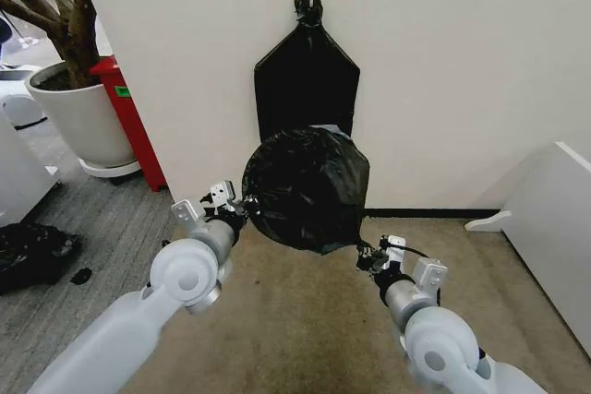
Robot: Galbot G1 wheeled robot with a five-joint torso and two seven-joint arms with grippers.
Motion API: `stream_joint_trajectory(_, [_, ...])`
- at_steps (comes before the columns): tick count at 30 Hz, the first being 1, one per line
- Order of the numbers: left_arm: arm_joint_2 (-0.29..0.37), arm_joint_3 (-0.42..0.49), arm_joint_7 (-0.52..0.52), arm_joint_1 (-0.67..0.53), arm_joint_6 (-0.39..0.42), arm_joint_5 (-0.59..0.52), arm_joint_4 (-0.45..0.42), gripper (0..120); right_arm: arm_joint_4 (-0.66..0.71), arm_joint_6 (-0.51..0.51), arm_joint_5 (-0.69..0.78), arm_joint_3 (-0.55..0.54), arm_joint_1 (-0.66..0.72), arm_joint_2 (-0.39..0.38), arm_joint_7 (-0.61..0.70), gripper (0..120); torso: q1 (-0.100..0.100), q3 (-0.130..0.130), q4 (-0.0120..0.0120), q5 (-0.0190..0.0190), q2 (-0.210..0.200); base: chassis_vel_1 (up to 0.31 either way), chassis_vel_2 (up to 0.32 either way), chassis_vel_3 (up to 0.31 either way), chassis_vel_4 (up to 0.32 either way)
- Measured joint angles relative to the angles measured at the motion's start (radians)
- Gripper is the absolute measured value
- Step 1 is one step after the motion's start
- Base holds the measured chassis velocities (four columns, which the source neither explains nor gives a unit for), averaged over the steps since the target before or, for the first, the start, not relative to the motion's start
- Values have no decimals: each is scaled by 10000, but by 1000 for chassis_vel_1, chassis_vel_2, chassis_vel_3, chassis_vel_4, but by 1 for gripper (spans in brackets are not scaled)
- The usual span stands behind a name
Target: Place the garbage bag over the trash bin.
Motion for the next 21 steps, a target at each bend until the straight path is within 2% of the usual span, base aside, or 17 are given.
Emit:
stream_joint_trajectory(9, [-59,-138,150,93,-26,-166,-25,0,88,-256,169,52,-337,-69,-229,0,0,0,-1,0,0,0,0,0,0])
stream_joint_trajectory(14, [-99,-133,676,47,-40,329,379,0,635,-244,-469,279,-1024,-348,-791,0,0,0,0,-3,0,0,0,0,0])
stream_joint_trajectory(18, [-154,-119,784,-103,-67,393,622,0,805,12,-1020,382,-1464,-521,-1220,5,0,0,-2,-1,0,0,0,0,0])
stream_joint_trajectory(21, [-183,-116,878,-264,-93,331,794,0,887,326,-1602,511,-1929,-556,-1748,16,0,0,-1,0,0,0,0,0,0])
